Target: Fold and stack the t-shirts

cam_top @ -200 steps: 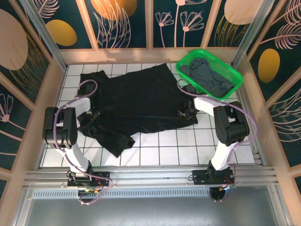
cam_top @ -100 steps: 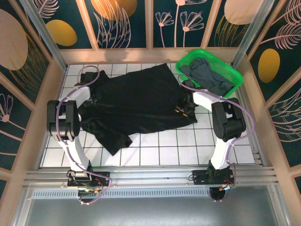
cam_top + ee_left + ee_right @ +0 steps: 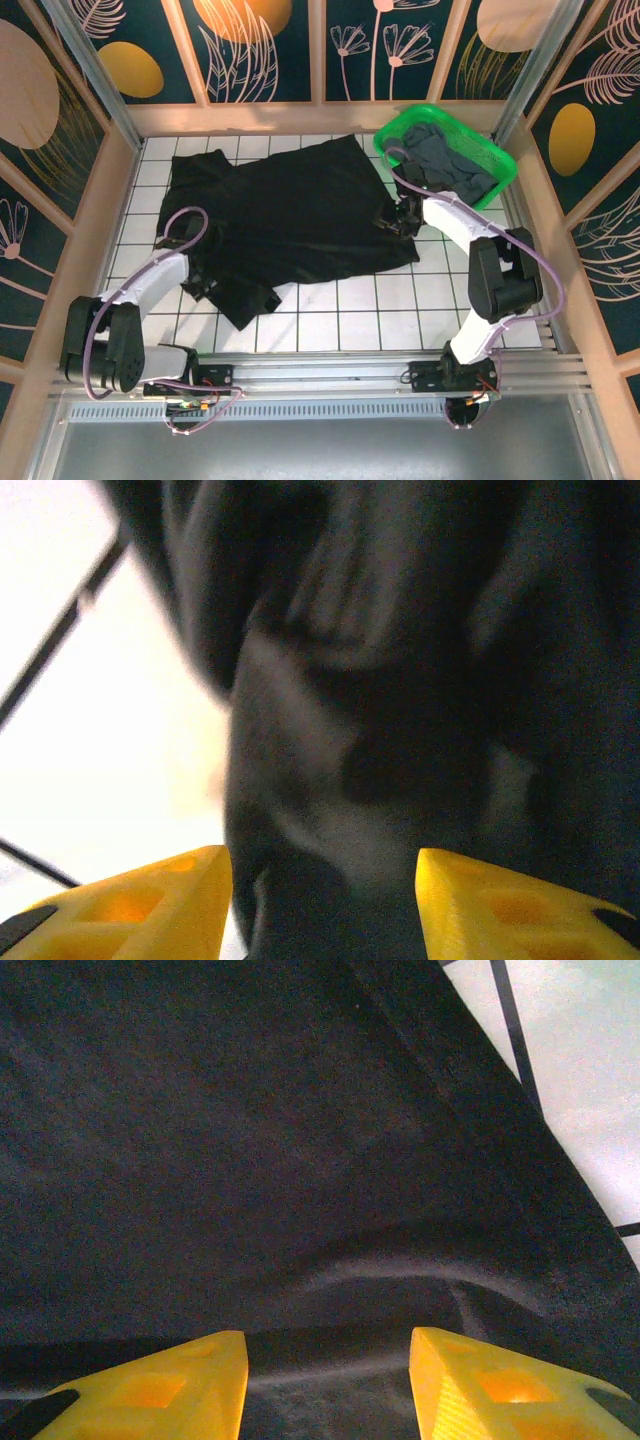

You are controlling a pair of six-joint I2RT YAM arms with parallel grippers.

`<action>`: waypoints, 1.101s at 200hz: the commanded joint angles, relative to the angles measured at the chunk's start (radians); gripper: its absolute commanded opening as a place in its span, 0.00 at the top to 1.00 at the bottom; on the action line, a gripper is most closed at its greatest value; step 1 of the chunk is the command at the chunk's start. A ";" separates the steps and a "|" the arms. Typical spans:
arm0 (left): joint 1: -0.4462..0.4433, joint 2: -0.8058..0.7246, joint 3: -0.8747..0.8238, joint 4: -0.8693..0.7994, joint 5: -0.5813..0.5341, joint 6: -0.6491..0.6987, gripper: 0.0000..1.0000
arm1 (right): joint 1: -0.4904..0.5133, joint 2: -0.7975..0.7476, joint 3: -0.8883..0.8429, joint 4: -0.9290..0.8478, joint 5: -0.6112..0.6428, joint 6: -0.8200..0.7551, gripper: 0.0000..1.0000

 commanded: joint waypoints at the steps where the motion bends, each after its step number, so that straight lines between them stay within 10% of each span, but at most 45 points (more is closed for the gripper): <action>1: -0.001 0.003 -0.058 0.044 0.106 -0.110 0.49 | -0.005 -0.004 -0.048 0.019 -0.016 -0.037 0.53; 43: -0.020 0.093 -0.122 0.113 0.108 -0.141 0.55 | -0.028 0.044 -0.054 0.036 0.010 -0.040 0.53; 71: -0.020 0.049 -0.162 0.079 0.059 -0.189 1.00 | -0.046 0.070 -0.061 0.026 0.045 -0.028 0.53; 140: -0.019 -0.265 -0.077 -0.237 0.006 -0.371 1.00 | -0.061 0.107 -0.119 -0.012 0.049 0.007 0.57; 220: -0.019 -0.256 -0.055 -0.314 -0.118 -0.348 0.96 | -0.101 0.047 -0.197 -0.047 0.121 -0.003 0.81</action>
